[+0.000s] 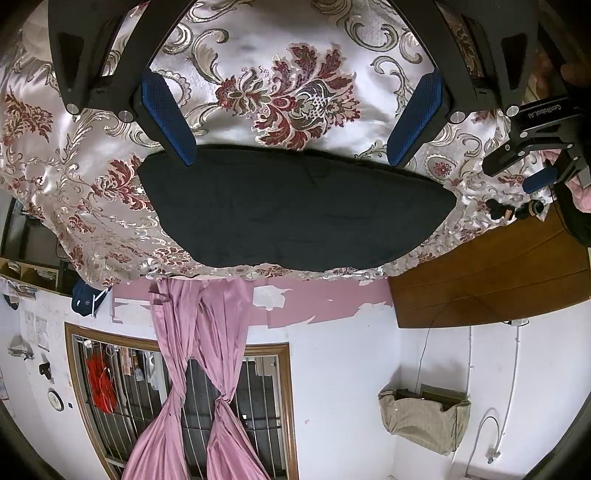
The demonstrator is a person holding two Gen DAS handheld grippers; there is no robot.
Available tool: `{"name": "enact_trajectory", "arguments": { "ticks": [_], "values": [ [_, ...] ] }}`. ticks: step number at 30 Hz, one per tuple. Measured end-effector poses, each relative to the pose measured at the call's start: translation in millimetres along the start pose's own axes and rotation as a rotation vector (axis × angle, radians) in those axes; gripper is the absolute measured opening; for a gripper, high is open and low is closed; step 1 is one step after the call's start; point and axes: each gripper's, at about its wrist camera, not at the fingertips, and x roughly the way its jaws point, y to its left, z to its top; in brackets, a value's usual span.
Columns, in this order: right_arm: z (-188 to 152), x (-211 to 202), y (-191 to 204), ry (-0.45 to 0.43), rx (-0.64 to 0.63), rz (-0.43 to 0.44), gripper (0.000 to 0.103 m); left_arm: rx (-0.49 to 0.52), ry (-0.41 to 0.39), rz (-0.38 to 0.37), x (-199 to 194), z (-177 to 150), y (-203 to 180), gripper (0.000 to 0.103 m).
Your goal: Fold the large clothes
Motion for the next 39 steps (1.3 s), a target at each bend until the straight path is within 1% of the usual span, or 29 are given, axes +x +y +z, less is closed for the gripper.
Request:
{"name": "enact_trajectory", "arguments": {
  "ticks": [35, 37, 39],
  "values": [
    [0.8, -0.7, 0.3, -0.001, 0.009, -0.01, 0.101, 0.009, -0.007, -0.01, 3.1, -2.2, 0.6, 0.103],
    [0.6, -0.8, 0.3, -0.001, 0.009, -0.01, 0.101, 0.006, -0.002, -0.025, 2.7, -2.2, 0.7, 0.103],
    [0.7, -0.9, -0.4, 0.0, 0.009, -0.009, 0.101, -0.01, 0.011, -0.063, 1.9, -2.5, 2.4, 0.103]
  ]
}}
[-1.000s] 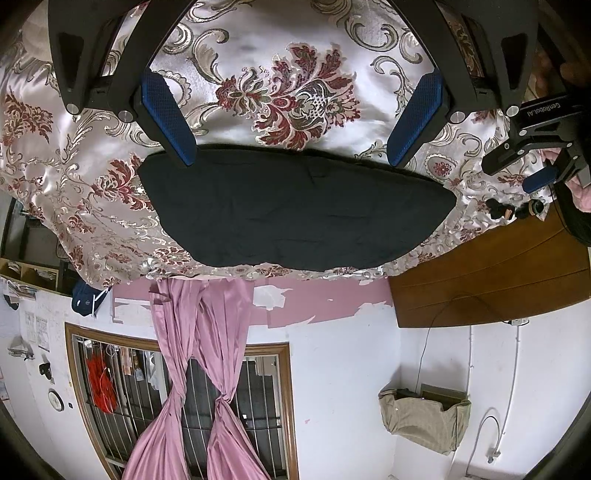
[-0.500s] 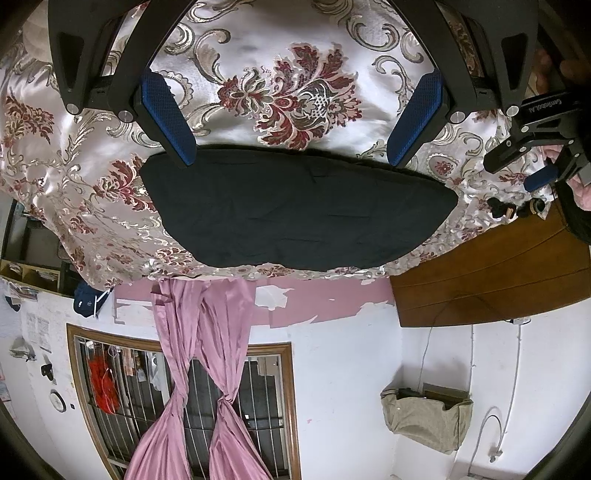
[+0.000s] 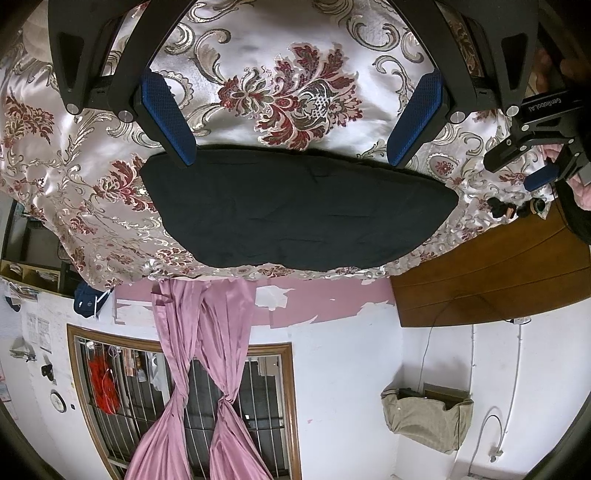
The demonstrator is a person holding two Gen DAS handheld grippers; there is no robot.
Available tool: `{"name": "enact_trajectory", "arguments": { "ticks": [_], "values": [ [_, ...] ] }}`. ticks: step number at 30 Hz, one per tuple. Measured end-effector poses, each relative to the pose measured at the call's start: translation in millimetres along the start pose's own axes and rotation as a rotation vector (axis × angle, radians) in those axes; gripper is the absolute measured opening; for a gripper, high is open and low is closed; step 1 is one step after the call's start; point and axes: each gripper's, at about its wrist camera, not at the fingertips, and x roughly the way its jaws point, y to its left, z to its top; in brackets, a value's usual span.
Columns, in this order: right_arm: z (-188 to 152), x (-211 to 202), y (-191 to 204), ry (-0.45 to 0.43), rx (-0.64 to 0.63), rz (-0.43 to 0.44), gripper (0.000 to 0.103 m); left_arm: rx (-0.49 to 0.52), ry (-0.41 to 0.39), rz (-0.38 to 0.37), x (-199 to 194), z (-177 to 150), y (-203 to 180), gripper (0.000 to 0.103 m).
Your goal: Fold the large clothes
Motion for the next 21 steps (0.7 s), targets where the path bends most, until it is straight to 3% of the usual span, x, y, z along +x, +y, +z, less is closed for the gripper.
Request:
{"name": "enact_trajectory", "arguments": {
  "ticks": [21],
  "values": [
    [-0.7, 0.4, 0.6, 0.003, -0.002, 0.0, 0.101, 0.069, 0.024, 0.002, 2.9, -0.5, -8.9, 0.103]
  ]
}}
